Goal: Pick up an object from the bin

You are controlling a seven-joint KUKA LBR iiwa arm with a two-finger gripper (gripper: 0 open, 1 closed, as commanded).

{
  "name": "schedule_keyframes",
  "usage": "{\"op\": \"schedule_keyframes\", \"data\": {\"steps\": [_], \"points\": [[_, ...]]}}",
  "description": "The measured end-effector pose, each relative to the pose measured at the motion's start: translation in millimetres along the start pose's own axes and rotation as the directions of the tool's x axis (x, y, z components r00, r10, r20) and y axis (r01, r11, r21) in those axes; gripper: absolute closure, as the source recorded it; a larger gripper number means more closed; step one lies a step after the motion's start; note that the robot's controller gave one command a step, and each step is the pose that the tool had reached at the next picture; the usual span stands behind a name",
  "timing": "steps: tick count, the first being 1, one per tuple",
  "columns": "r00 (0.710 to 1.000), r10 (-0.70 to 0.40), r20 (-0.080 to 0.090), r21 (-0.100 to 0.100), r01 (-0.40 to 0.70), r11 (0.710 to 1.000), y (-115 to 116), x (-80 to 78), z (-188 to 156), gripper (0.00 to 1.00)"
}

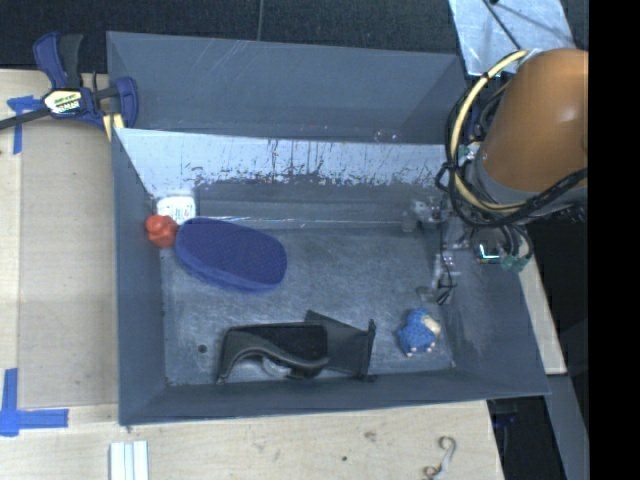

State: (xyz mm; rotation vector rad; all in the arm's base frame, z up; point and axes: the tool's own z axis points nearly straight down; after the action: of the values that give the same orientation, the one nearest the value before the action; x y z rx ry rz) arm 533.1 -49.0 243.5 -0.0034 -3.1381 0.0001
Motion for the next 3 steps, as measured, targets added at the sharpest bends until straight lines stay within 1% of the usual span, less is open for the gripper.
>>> {"op": "schedule_keyframes", "data": {"steps": [1,2,3], "points": [[0.988,-0.156,0.003,0.0,0.156,0.988,0.2,-2.8,36.6,0.0],[0.818,-0.575,0.001,0.0,0.575,0.818,-32.1,37.5,152.6,0.0],[0.817,-0.576,0.004,0.002,0.576,0.817,-31.8,36.3,151.5,1.0]]}}
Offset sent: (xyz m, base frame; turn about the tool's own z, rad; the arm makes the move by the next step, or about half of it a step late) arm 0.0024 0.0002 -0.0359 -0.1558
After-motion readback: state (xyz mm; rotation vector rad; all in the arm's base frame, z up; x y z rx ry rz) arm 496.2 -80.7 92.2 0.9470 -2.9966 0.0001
